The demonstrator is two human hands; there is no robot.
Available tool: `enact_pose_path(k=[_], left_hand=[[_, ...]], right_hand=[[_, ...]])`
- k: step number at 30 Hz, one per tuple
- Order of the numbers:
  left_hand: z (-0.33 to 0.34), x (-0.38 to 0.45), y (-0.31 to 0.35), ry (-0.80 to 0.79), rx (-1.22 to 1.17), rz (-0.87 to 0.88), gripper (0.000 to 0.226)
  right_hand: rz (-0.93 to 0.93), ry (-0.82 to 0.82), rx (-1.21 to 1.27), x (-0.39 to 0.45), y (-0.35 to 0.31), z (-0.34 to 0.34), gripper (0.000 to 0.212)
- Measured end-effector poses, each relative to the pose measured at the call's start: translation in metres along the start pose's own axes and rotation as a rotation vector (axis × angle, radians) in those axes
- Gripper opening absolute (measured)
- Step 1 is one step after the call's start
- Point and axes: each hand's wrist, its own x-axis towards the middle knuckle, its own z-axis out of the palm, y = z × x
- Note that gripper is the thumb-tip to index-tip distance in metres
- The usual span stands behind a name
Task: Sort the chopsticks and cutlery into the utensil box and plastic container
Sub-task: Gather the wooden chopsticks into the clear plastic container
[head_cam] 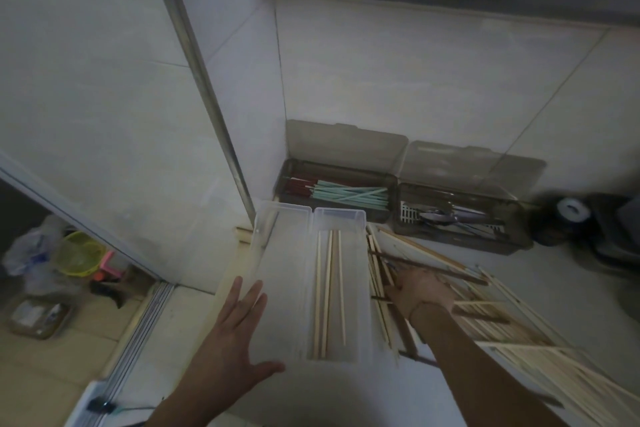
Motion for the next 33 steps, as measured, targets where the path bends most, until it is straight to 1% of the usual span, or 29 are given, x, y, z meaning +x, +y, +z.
enact_pose_path(k=[2,4,6,9,11,17,19,20,21,23,24,26,29,31,33], left_hand=[[0.001,0.0,0.0,0.002,0.015,0.003,0.111],[0.003,-0.001,-0.001,0.023,0.041,0.011,0.111],[0.004,-0.001,-0.002,0.033,0.048,0.023,0.111],[0.005,-0.001,-0.001,0.028,0.029,0.005,0.111],[0.004,-0.001,-0.001,0.034,0.047,0.01,0.112],[0.005,-0.001,-0.002,0.033,0.07,0.026,0.111],[0.006,-0.001,-0.002,0.034,0.072,0.026,0.111],[0.006,-0.001,-0.003,0.032,0.073,0.024,0.111],[0.006,-0.001,-0.003,0.031,0.076,0.026,0.111],[0.006,-0.001,-0.003,0.036,0.086,0.037,0.11],[0.006,-0.001,-0.002,0.036,0.091,0.039,0.109],[0.006,-0.001,-0.002,0.04,0.105,0.044,0.109],[0.005,-0.001,-0.001,0.033,0.116,0.047,0.109],[0.005,-0.001,-0.001,0.038,0.112,0.049,0.109],[0.006,-0.001,-0.001,0.04,0.108,0.045,0.109]], right_hand=[[-0.02,0.018,-0.063,-0.001,-0.002,0.0,0.025],[-0.016,0.02,-0.063,-0.001,-0.003,0.0,0.023],[0.006,-0.024,-0.032,0.003,-0.002,0.0,0.024],[0.053,-0.126,0.012,0.01,-0.003,0.004,0.031],[0.041,-0.165,0.006,0.011,-0.004,0.006,0.033],[-0.125,-0.199,-0.057,0.008,0.01,0.012,0.018],[-0.182,-0.256,-0.122,0.006,0.016,0.012,0.026],[-0.21,-0.269,-0.114,0.004,0.019,0.01,0.028],[-0.232,-0.28,-0.069,0.003,0.021,0.009,0.025],[-0.253,-0.251,0.115,0.002,0.023,0.007,0.013],[-0.253,-0.231,0.2,0.002,0.022,0.004,0.013],[-0.274,-0.187,0.285,0.005,0.019,-0.001,0.017],[-0.334,-0.122,0.466,0.006,0.013,-0.009,0.029],[-0.321,-0.108,0.622,0.008,0.012,-0.013,0.03],[-0.305,-0.082,0.786,0.007,0.01,-0.017,0.025]])
